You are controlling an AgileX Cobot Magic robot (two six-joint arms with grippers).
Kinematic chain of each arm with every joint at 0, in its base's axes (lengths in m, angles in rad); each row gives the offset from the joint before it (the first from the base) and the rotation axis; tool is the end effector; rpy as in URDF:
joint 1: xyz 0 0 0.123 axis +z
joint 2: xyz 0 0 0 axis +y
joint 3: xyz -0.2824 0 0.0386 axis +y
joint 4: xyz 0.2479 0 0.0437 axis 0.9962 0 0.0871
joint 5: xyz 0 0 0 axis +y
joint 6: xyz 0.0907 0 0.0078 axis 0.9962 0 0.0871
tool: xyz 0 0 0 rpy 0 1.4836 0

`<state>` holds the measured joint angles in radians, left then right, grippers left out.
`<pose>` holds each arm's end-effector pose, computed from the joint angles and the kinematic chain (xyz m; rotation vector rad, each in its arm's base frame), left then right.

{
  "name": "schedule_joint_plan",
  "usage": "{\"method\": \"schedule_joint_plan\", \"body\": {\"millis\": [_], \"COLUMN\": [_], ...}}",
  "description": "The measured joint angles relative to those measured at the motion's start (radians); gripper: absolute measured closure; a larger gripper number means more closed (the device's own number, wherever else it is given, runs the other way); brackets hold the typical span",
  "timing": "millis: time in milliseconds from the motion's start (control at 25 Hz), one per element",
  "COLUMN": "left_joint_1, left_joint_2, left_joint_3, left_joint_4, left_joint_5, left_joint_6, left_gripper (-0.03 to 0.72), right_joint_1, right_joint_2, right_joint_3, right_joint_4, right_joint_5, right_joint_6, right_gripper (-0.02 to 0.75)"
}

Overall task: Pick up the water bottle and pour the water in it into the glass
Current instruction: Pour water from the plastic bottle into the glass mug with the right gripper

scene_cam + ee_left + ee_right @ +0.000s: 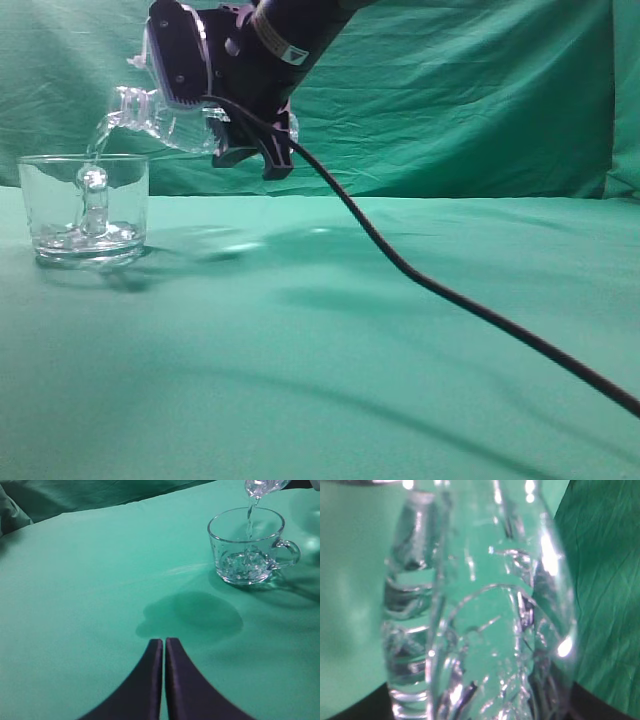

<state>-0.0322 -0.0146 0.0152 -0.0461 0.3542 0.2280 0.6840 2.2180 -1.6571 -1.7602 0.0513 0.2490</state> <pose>0.0527 -0.0032 0.1769 0.2102 1.8269 0.0923 0.4025 0.3221 0.1895 -1.8384 0.9774 -0.5651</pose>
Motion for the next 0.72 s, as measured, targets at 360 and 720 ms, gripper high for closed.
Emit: {"method": "schedule_joint_plan", "body": {"millis": [360, 720], "left_joint_1": [0.0, 0.0], "left_joint_2": [0.0, 0.0], "left_joint_3": [0.0, 0.0], "left_joint_4": [0.0, 0.0], "left_joint_5": [0.0, 0.0], "left_joint_6": [0.0, 0.0], "left_gripper": [0.688, 0.688], "right_joint_1": [0.0, 0.0], "right_joint_2": [0.0, -0.004], "right_joint_3": [0.0, 0.0], "right_joint_4": [0.0, 0.0], "right_joint_5": [0.024, 0.024], "right_joint_6": [-0.047, -0.05], "right_gripper": [0.361, 0.361]}}
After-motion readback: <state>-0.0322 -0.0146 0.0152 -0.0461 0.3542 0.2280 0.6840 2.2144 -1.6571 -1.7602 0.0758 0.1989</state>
